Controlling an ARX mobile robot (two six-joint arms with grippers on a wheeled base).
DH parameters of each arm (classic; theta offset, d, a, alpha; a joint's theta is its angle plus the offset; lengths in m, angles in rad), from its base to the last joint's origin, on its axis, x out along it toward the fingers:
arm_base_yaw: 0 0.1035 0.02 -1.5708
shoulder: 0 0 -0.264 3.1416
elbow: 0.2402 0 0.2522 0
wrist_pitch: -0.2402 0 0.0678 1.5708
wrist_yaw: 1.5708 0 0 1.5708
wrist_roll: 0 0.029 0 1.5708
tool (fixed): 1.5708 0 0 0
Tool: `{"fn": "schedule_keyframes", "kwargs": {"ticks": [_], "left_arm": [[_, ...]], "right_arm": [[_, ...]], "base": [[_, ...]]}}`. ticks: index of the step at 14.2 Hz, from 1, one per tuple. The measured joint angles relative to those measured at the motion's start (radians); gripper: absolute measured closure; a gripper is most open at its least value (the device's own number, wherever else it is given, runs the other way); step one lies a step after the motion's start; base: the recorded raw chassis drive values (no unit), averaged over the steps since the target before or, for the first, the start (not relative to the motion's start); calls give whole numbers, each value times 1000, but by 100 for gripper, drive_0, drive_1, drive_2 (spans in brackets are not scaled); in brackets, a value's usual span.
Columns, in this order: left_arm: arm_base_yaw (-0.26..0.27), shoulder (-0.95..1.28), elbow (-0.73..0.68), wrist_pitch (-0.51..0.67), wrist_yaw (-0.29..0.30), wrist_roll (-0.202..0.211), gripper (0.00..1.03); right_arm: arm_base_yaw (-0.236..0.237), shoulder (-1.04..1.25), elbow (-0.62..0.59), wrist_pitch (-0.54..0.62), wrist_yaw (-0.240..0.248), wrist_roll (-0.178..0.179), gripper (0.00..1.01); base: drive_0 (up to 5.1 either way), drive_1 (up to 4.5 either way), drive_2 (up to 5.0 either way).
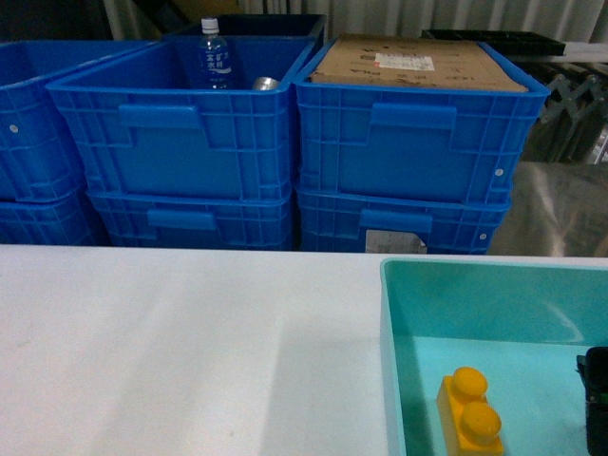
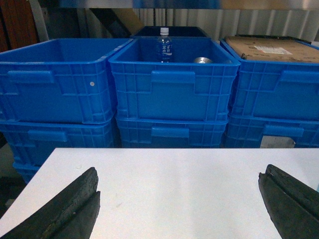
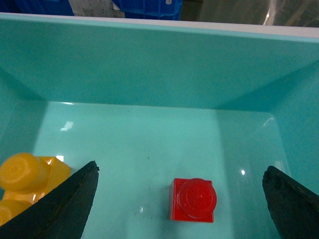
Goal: Pick red block from blue box to shelf
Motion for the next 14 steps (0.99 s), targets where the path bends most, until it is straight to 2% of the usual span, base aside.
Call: {"fn": "schedule_keyframes", "kwargs": {"ticks": [4,14], "left_arm": [[0,0,0,0,0,0,5],[0,0,0,0,0,0,5]], "right_arm": [[-7,127,50,59,15,47,3],[-52,225,58,150,-53,97,3]], "base": [[0,0,0],[0,0,0]]}}
